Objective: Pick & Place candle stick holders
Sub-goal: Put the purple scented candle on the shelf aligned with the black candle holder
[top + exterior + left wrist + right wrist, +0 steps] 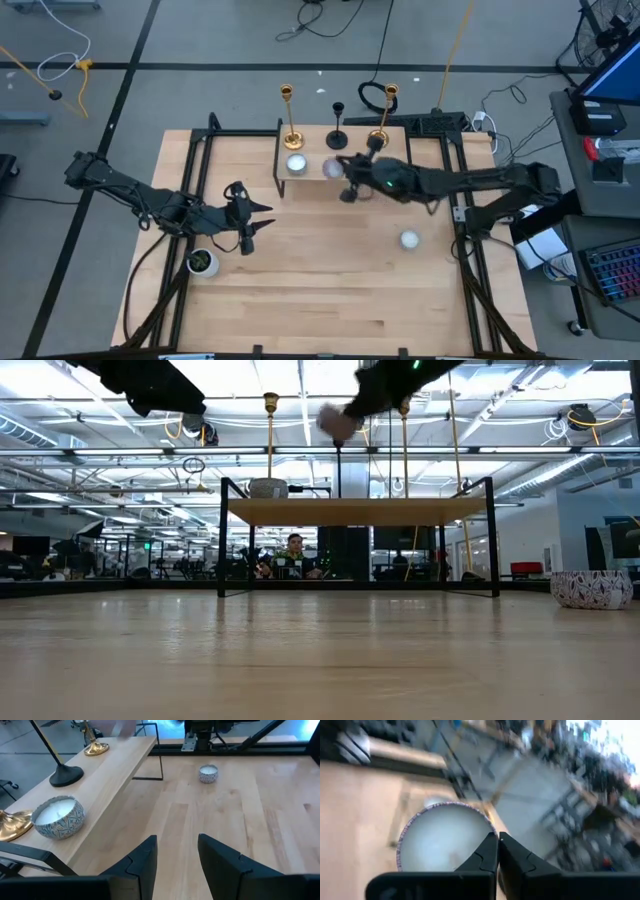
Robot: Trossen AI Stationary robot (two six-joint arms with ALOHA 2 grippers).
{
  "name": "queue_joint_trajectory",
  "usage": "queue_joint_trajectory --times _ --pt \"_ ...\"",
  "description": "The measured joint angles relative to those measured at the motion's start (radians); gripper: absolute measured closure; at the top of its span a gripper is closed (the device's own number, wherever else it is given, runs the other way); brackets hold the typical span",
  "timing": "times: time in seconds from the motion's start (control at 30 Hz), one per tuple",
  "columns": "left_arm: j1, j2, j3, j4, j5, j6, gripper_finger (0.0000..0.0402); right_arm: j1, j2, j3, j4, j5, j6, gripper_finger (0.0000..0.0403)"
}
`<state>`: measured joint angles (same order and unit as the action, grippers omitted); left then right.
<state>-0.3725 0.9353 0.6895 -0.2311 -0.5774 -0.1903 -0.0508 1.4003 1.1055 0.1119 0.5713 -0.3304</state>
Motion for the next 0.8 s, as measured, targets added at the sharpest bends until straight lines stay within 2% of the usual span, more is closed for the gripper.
queue_joint_trajectory --times 0.23,0.53,0.8 --pt "0.000 0.001 0.000 -0.002 0.000 -0.032 0.0252 -0.116 0.107 0.020 -0.075 0.001 0.082 0.0402" --pt "0.000 0.001 0.000 -0.003 0.000 -0.040 0.0252 -0.142 0.154 0.016 -0.151 0.003 0.120 0.0402" --pt "0.000 0.001 0.000 -0.003 0.000 -0.041 0.0252 -0.160 0.153 0.016 -0.169 0.002 0.138 0.0386"
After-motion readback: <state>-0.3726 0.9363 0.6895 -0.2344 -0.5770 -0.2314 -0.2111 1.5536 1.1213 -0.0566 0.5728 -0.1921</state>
